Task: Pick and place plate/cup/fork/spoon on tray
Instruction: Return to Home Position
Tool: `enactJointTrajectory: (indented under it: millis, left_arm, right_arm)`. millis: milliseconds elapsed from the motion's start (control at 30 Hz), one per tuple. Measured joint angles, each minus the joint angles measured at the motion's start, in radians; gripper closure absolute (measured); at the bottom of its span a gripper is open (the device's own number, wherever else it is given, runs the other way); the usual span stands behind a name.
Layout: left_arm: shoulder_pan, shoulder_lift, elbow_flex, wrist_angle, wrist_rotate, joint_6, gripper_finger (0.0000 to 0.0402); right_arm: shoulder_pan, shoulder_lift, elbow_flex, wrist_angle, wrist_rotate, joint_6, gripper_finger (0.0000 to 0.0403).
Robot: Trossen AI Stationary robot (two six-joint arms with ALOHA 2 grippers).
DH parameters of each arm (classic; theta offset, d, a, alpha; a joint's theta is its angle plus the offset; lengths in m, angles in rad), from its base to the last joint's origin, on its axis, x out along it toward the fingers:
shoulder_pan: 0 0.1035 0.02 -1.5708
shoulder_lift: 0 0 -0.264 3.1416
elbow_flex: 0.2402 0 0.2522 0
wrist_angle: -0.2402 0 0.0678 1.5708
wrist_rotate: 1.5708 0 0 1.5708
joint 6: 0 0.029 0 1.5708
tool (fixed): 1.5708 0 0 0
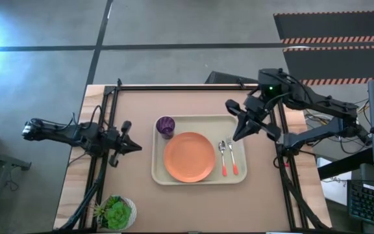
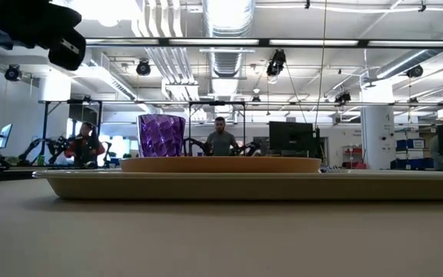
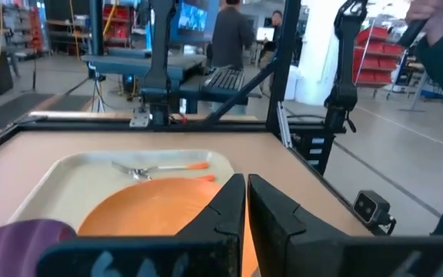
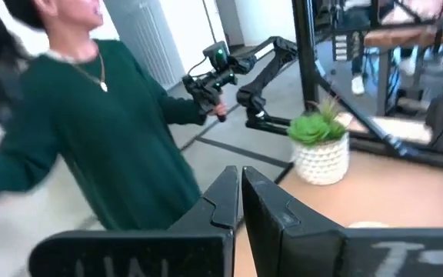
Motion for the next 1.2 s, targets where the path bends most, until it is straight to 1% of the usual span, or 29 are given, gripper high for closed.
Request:
enactJointTrajectory:
  millis: [133, 200, 267, 333, 400, 467, 533, 600, 667, 767, 867, 967, 1067, 1133, 1200]
  left_arm:
    - [0.000, -0.006, -0.061, 0.135, 0.018, 0.026, 0.0402]
    - [0.000, -0.007, -0.106, 0.217, 0.029, 0.029, 0.0402]
    - [0.000, -0.013, -0.164, 0.296, 0.033, 0.022, 0.0402]
    - [0.000, -0.013, -0.218, 0.399, 0.037, 0.012, 0.0402]
    - [0.000, -0.011, -0.223, 0.422, 0.041, 0.001, 0.0402]
    - [0.000, -0.007, -0.222, 0.415, 0.045, 0.012, 0.0402]
    - [0.000, -0.007, -0.223, 0.417, 0.047, 0.038, 0.0402]
    - [0.000, -0.013, -0.225, 0.422, 0.047, 0.048, 0.0402]
    - [0.000, -0.013, -0.225, 0.422, 0.047, 0.049, 0.0402]
    - [0.000, -0.012, -0.226, 0.416, 0.047, 0.049, 0.0402]
    - [0.000, -0.013, -0.226, 0.416, 0.047, 0.049, 0.0402]
    - [0.000, -0.011, -0.227, 0.416, 0.047, 0.049, 0.0402]
    - [0.000, -0.011, -0.227, 0.416, 0.047, 0.049, 0.0402]
    - [0.002, -0.011, -0.227, 0.415, 0.047, 0.049, 0.0402]
    - [0.003, -0.011, -0.227, 0.408, 0.047, 0.049, 0.0402]
  right_arm:
    - [0.000, -0.023, 0.000, -0.041, -0.049, -0.176, 0.0392]
    - [0.000, -0.045, 0.000, -0.070, -0.052, -0.222, 0.0392]
    - [0.000, -0.061, 0.000, -0.084, -0.040, -0.242, 0.0392]
    - [0.000, -0.072, 0.000, -0.088, 0.007, -0.244, 0.0392]
    - [0.000, -0.078, 0.000, -0.123, 0.048, -0.258, 0.0392]
    - [0.000, -0.085, -0.003, -0.194, 0.076, -0.303, 0.0392]
    - [0.000, -0.096, -0.020, -0.237, 0.082, -0.354, 0.0392]
    - [0.000, -0.112, -0.054, -0.226, 0.081, -0.371, 0.0392]
    - [0.000, -0.133, -0.095, -0.190, 0.084, -0.349, 0.0392]
    - [0.000, -0.182, -0.175, -0.120, 0.129, -0.289, 0.0392]
    - [0.000, -0.246, -0.279, -0.009, 0.159, -0.226, 0.0392]
    - [0.000, -0.324, -0.411, 0.122, 0.180, -0.169, 0.0392]
    - [0.000, -0.411, -0.557, 0.268, 0.278, -0.050, 0.0392]
    - [0.000, -0.458, -0.649, 0.396, 0.338, 0.028, 0.0392]
    - [0.000, -0.486, -0.723, 0.536, 0.348, 0.070, 0.0392]
